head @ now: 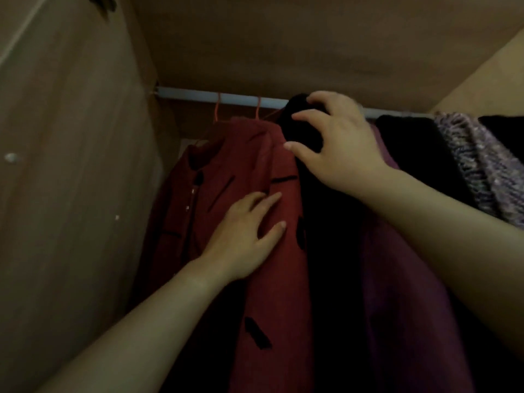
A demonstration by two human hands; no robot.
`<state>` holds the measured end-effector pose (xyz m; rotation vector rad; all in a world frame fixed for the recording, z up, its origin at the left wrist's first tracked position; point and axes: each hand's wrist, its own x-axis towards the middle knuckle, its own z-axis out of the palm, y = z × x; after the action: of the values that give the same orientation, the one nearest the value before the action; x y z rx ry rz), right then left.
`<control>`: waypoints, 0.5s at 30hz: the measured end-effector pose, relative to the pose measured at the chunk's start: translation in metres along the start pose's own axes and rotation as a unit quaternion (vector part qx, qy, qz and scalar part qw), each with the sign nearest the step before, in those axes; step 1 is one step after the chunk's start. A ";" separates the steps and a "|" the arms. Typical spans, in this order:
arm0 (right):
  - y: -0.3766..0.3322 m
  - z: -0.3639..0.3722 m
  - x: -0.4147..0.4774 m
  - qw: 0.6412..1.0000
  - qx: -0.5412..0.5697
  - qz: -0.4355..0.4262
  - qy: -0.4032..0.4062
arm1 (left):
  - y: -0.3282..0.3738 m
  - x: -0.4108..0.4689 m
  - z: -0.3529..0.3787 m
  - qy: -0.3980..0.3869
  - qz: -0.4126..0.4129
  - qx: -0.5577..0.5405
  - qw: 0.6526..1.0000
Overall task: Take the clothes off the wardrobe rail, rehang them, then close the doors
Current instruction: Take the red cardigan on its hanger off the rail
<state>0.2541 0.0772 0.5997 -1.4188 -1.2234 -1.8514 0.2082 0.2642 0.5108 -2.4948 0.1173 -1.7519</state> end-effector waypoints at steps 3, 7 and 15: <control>-0.008 0.018 0.046 0.994 0.072 -0.023 -0.082 | -0.006 0.005 0.010 -0.025 0.008 -0.013 1.000; -0.002 0.061 0.068 0.983 0.089 0.002 -0.161 | -0.016 0.010 0.002 -0.004 0.048 0.002 0.999; 0.034 0.092 0.048 0.988 0.071 0.009 -0.137 | -0.067 0.057 -0.028 0.113 -0.052 0.050 0.991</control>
<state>0.3102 0.1478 0.6611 -1.6359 -1.4372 -1.5603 0.2018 0.3236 0.5815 -2.2638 -0.0860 -2.0235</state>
